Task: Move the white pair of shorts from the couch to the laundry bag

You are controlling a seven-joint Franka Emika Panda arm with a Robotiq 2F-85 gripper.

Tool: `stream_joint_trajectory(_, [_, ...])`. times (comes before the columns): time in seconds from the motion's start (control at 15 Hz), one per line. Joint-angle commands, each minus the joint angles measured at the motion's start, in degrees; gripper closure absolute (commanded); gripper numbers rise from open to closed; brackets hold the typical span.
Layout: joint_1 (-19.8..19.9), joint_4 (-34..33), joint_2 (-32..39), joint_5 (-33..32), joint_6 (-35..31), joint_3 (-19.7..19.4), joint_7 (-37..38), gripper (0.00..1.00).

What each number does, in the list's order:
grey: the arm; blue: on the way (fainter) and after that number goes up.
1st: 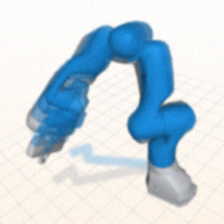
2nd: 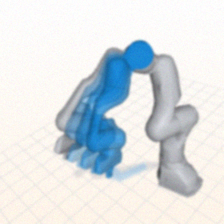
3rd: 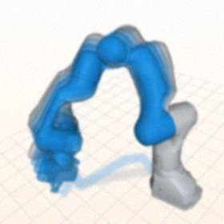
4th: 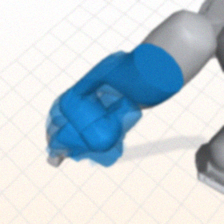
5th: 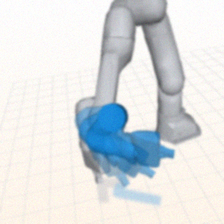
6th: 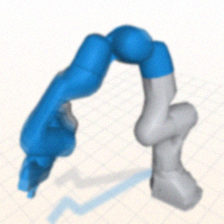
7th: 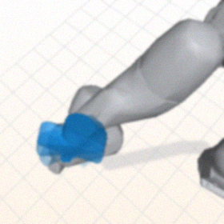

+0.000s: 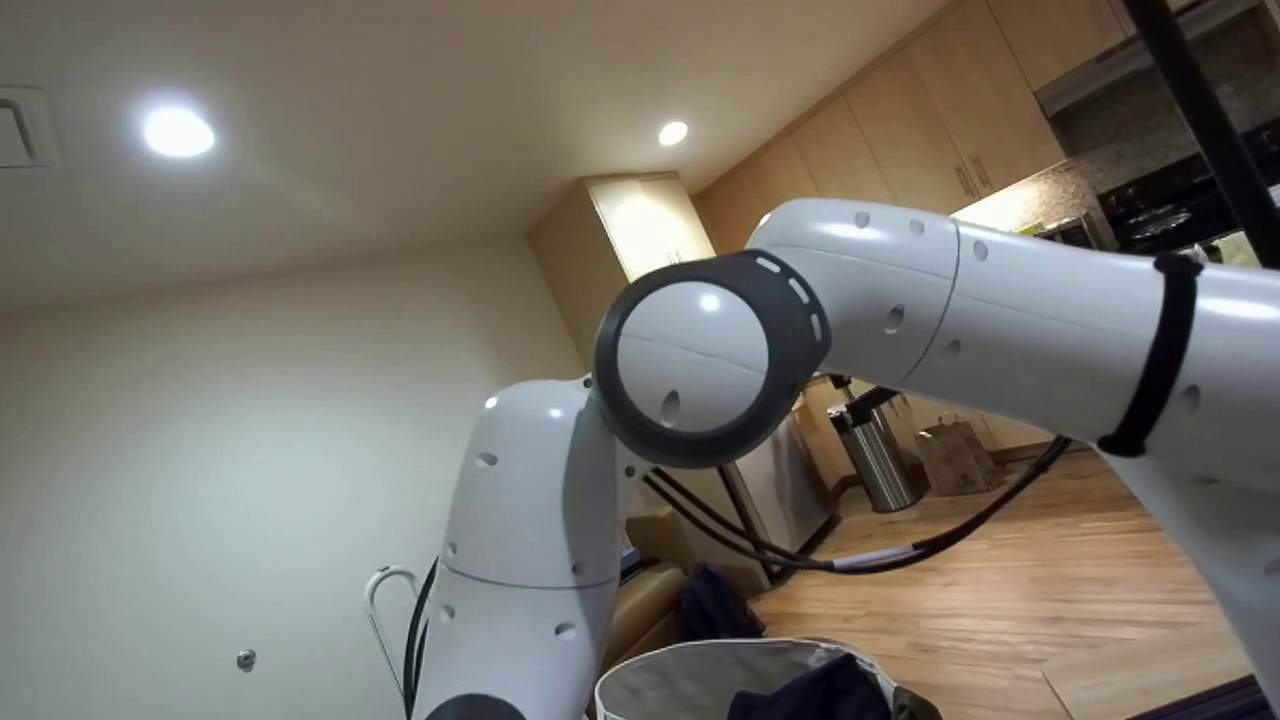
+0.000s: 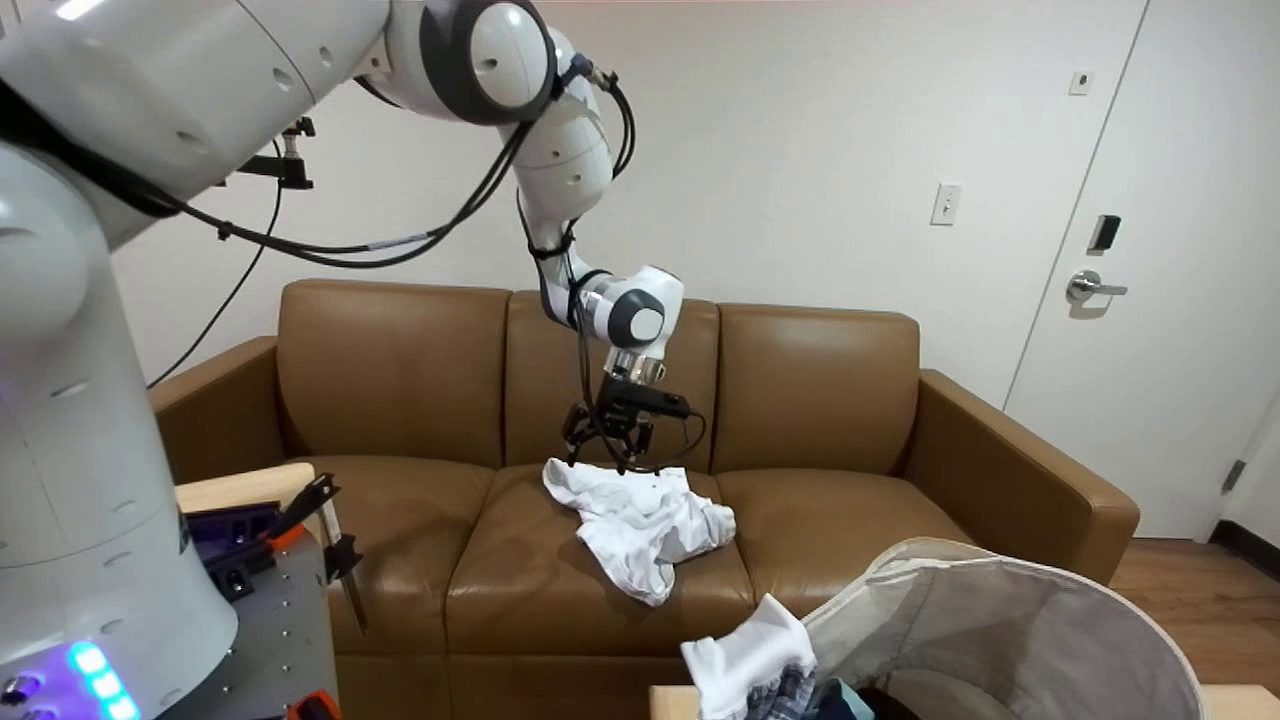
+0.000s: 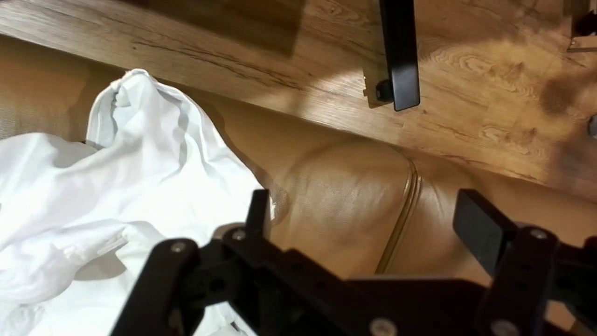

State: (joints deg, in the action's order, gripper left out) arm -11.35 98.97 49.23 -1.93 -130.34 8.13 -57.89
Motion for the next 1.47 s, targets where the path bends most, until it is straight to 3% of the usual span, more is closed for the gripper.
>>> stream_joint_trajectory(0.0, [1.85,-0.96,0.85,-2.10,0.25,1.94,1.06,0.00])
stream_joint_trajectory(0.4, [1.42,-3.32,3.24,-3.25,-2.19,2.23,-0.26,0.00])
stream_joint_trajectory(0.8, [1.49,-19.49,22.64,-11.56,-18.88,2.54,-7.18,0.00])
stream_joint_trajectory(1.0, [-1.09,-29.47,31.57,-16.30,-21.43,1.08,-10.66,0.00])
stream_joint_trajectory(1.27, [-0.07,-42.57,43.00,-15.74,-20.42,5.71,-23.76,0.00])
stream_joint_trajectory(1.33, [-0.64,-32.95,36.50,-11.99,-23.41,4.00,-27.80,0.00])
stream_joint_trajectory(1.4, [0.52,-33.21,37.89,-10.61,-24.12,5.73,-32.48,0.00])
